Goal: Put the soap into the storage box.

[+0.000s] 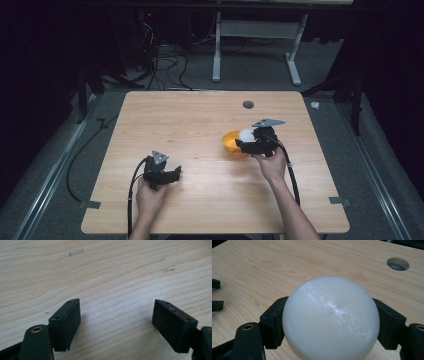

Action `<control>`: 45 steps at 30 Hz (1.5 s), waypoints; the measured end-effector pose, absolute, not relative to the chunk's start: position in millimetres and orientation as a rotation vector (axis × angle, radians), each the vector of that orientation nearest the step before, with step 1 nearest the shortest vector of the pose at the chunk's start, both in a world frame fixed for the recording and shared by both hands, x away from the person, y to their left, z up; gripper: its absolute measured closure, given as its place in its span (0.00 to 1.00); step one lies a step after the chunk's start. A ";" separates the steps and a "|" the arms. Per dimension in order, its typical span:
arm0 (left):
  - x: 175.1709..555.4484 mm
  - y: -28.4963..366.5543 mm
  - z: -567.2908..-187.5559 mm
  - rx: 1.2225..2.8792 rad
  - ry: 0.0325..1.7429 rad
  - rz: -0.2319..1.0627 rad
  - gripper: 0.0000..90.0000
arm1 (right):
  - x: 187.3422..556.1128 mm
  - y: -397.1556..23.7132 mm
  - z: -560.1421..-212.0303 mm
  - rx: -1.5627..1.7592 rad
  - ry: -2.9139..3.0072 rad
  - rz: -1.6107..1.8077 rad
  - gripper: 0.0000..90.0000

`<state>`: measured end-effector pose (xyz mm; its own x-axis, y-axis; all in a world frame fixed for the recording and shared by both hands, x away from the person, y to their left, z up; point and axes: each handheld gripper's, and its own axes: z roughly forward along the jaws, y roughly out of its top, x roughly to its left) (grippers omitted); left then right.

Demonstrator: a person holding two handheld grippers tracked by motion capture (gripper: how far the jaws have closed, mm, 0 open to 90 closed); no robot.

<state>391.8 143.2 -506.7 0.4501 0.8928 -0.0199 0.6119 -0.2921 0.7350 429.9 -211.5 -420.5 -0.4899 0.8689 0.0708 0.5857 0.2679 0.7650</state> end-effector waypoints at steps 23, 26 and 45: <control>391.7 143.0 -506.6 2.020 1.254 0.529 0.26 | 461.3 -197.4 -436.1 1.344 2.221 1.000 0.27; 391.7 143.0 -506.6 2.020 1.254 0.529 0.26 | 464.0 -197.5 -439.3 1.358 2.223 0.994 0.27; 391.8 143.2 -506.7 2.019 1.254 0.525 0.26 | 472.3 -193.4 -455.0 1.401 2.238 0.927 0.27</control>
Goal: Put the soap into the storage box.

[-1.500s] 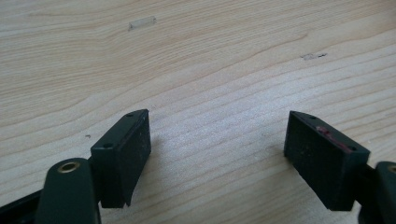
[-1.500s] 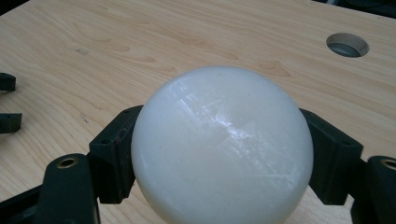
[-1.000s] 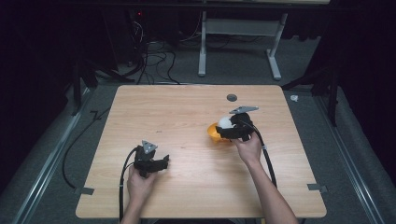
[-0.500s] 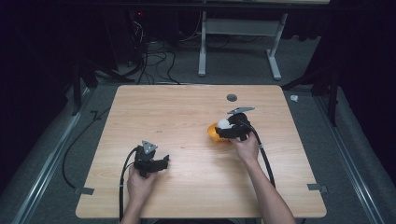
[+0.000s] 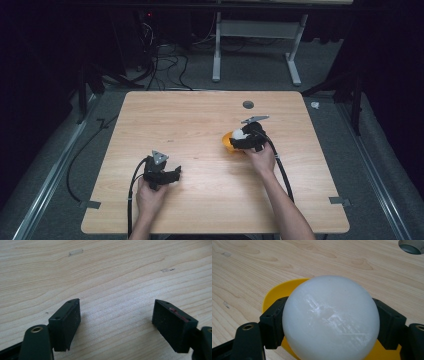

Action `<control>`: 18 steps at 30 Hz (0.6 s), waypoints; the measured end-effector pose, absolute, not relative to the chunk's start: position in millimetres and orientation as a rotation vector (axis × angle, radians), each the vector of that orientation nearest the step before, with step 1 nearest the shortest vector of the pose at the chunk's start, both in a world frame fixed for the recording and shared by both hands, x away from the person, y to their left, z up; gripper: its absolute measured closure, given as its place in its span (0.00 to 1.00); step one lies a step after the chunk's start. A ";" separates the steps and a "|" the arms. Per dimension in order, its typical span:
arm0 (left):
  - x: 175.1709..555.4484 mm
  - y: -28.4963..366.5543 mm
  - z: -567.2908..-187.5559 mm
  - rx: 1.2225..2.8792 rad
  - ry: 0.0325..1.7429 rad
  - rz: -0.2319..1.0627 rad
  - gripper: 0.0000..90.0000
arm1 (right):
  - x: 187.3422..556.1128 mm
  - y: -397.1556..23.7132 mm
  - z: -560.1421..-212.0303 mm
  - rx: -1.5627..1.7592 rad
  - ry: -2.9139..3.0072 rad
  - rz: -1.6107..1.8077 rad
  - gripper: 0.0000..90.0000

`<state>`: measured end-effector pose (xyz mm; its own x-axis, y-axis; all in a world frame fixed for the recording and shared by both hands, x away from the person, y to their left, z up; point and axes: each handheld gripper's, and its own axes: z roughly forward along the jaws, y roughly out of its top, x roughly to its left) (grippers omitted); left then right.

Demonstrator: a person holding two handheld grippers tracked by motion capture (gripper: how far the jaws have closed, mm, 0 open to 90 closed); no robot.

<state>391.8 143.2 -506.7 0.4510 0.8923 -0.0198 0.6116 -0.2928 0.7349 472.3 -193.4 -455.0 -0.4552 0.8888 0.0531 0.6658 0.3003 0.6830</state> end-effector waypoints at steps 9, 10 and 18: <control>391.7 143.0 -506.8 2.018 1.254 0.528 0.26 | 473.2 -190.6 -460.3 1.408 2.255 0.900 0.27; 391.7 143.1 -506.8 2.018 1.254 0.528 0.26 | 473.2 -190.2 -460.8 1.408 2.258 0.895 0.27; 391.7 143.2 -506.7 2.019 1.254 0.525 0.26 | 473.9 -188.6 -463.7 1.414 2.269 0.884 0.26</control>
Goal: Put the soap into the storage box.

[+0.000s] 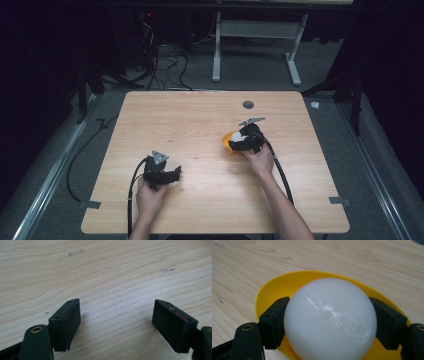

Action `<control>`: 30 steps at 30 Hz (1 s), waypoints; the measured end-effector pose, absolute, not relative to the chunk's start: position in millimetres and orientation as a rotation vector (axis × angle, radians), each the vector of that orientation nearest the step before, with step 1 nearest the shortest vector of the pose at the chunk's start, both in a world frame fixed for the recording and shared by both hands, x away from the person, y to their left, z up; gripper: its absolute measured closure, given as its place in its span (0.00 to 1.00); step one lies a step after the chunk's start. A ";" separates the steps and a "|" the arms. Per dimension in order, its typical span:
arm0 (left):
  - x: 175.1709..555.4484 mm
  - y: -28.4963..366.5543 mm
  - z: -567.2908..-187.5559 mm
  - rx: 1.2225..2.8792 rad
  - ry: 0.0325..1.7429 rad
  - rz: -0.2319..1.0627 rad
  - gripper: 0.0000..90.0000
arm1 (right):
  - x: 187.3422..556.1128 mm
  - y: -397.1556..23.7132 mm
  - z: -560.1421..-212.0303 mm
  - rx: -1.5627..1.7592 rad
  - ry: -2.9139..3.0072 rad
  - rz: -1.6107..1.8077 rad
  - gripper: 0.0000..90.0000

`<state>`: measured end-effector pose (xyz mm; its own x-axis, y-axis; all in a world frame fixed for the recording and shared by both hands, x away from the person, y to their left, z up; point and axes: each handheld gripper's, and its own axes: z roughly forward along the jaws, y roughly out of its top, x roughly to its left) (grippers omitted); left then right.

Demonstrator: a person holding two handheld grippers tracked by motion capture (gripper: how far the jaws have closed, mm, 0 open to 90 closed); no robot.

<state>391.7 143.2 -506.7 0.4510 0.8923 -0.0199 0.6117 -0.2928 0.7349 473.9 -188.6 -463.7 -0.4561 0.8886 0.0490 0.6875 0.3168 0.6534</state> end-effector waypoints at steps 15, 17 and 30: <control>391.7 142.9 -506.8 2.019 1.254 0.531 0.26 | 466.0 -198.2 -443.1 1.378 2.193 1.012 0.30; 391.7 142.7 -506.8 2.019 1.254 0.531 0.26 | 465.2 -199.6 -441.5 1.377 2.192 1.013 0.30; 391.7 142.8 -506.8 2.019 1.254 0.530 0.26 | 459.4 -207.5 -433.0 1.377 2.164 1.052 0.31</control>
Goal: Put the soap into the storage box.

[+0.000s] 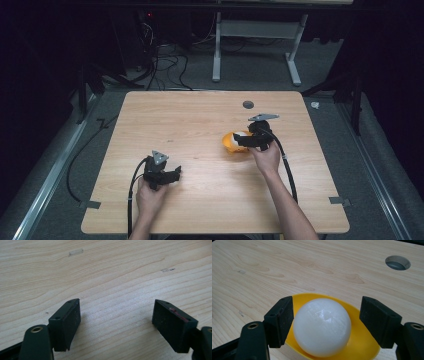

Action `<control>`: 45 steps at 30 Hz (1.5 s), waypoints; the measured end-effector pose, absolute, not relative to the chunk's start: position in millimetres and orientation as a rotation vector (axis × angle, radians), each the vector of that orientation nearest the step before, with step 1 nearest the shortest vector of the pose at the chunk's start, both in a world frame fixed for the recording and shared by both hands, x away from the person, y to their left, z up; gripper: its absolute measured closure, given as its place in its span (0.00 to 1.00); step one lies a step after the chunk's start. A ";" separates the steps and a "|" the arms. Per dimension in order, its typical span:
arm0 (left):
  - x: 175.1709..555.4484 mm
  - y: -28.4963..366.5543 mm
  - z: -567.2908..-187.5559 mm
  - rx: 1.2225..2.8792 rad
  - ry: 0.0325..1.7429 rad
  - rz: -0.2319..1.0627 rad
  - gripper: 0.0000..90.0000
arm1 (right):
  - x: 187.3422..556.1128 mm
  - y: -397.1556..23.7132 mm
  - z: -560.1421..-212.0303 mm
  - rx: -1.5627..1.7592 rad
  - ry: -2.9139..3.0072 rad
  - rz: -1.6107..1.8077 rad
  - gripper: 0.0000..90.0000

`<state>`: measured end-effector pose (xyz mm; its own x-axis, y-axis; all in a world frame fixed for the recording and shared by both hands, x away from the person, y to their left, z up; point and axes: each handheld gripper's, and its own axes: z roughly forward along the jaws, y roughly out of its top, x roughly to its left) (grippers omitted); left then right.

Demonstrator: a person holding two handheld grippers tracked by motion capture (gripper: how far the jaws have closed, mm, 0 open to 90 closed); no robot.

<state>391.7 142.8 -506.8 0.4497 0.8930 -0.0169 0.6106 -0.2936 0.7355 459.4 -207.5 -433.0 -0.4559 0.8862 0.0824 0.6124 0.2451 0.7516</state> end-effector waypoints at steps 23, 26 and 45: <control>391.6 142.7 -506.8 2.019 1.254 0.530 0.26 | 446.1 -217.3 -419.8 1.354 2.152 1.090 0.32; 391.7 142.8 -506.8 2.019 1.254 0.529 0.26 | 443.8 -217.9 -417.5 1.344 2.149 1.094 0.32; 391.6 142.8 -506.7 2.020 1.254 0.529 0.26 | 429.4 -234.1 -407.4 1.342 2.092 1.129 0.34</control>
<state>391.6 142.8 -506.7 0.4504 0.8927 -0.0168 0.6110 -0.2944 0.7348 429.4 -234.1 -407.4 -0.4536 0.8874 0.0826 0.5565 0.2096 0.8040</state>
